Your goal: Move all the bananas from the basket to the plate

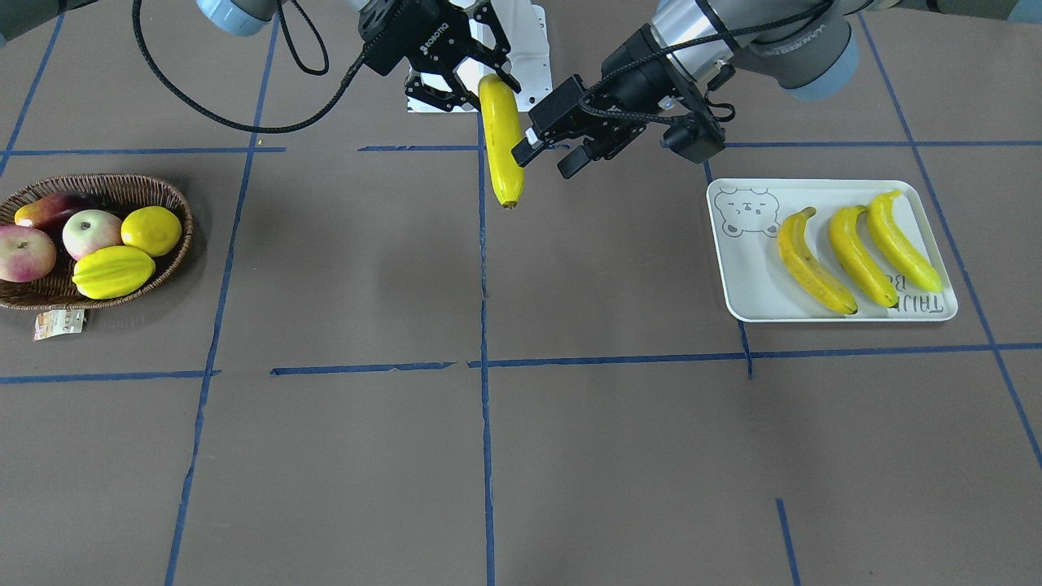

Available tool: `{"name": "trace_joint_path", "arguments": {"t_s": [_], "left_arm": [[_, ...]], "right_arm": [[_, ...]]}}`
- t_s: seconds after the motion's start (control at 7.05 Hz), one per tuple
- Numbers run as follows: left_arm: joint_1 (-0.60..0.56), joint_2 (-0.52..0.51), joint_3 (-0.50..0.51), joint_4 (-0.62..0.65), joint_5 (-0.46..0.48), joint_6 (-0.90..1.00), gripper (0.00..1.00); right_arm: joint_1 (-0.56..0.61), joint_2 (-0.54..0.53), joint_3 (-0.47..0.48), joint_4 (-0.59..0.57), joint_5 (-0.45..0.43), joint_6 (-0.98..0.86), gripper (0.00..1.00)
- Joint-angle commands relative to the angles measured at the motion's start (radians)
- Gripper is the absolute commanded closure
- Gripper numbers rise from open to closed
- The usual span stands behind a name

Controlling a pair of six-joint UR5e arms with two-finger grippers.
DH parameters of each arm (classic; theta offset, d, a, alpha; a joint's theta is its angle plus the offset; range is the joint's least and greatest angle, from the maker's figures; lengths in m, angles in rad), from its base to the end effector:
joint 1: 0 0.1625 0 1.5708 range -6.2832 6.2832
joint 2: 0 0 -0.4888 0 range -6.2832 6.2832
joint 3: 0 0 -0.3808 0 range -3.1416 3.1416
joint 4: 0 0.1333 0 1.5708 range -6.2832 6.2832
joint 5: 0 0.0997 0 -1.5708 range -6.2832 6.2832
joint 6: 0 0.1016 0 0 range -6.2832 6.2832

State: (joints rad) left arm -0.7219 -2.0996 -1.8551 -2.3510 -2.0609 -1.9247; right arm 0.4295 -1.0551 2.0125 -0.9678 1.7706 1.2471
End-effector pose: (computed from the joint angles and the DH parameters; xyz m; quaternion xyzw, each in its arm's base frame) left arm 0.3906 -0.4578 0.2062 -0.0398 0.7130 -0.1985 0.6713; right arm -0.4628 -0.3364 0.1777 0.1915 -0.6769 -0.0327 0.7100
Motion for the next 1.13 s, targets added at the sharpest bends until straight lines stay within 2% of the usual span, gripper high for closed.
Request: {"name": "trace_joint_path", "arguments": {"t_s": [0.0, 0.57, 0.71, 0.85, 0.99], "left_arm": [[0.039, -0.01, -0.003, -0.001, 0.002, -0.005, 0.01], [0.081, -0.016, 0.002, -0.001, 0.004, -0.002, 0.01], [0.081, -0.016, 0.002, -0.001, 0.004, -0.002, 0.04], [0.081, -0.017, 0.002, -0.001, 0.004, -0.005, 0.34], [0.079, -0.013, 0.001, -0.001, 0.001, -0.004, 0.97]], "right_arm": [[-0.003, 0.001, 0.0, 0.001, -0.005, 0.0, 0.96], [-0.003, 0.001, 0.002, 0.001, -0.005, 0.002, 0.96], [-0.003, 0.0, 0.002, 0.001, -0.005, 0.003, 0.96], [-0.003, 0.001, 0.002, 0.0, -0.005, 0.003, 0.96], [-0.003, 0.001, 0.002, 0.0, -0.005, 0.005, 0.96]]}}
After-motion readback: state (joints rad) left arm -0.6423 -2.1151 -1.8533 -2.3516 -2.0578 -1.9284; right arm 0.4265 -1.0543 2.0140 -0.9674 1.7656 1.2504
